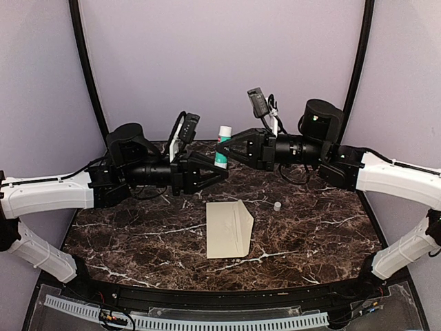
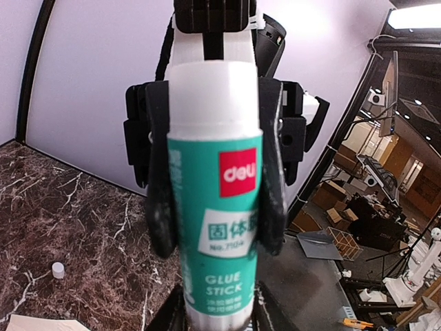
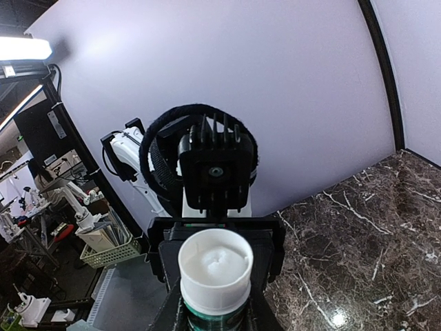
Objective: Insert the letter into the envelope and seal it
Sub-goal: Unscrew the solid glue.
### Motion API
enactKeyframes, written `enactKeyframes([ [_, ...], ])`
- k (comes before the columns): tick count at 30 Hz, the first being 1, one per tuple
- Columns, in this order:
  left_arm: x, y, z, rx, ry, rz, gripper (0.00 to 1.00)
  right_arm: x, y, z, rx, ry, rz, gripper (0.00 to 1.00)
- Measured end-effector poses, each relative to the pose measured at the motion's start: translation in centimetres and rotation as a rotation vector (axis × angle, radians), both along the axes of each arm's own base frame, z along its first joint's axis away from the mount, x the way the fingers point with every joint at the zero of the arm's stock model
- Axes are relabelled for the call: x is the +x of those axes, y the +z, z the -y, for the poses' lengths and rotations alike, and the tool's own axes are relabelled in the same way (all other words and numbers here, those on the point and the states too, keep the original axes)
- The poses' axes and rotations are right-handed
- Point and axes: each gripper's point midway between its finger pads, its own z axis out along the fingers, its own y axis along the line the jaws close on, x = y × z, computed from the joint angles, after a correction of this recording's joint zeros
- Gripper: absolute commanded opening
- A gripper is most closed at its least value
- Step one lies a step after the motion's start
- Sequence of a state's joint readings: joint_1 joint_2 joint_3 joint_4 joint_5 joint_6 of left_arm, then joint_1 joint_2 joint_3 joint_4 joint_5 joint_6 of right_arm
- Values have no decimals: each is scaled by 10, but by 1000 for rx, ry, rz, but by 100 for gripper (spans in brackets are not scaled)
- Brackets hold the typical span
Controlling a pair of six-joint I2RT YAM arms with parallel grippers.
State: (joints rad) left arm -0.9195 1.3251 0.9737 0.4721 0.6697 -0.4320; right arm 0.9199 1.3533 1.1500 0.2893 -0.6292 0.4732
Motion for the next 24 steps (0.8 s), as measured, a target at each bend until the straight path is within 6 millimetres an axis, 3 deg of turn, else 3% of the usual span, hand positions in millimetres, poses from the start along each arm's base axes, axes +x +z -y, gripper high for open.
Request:
enactKeyframes([
  [9,0,3,0,-11,0,-1,27,0,0,0,-1,1,-1,0],
  [24,3,1,1,-20,15,-28,3,3,-2,1,-9,-7,-13,0],
])
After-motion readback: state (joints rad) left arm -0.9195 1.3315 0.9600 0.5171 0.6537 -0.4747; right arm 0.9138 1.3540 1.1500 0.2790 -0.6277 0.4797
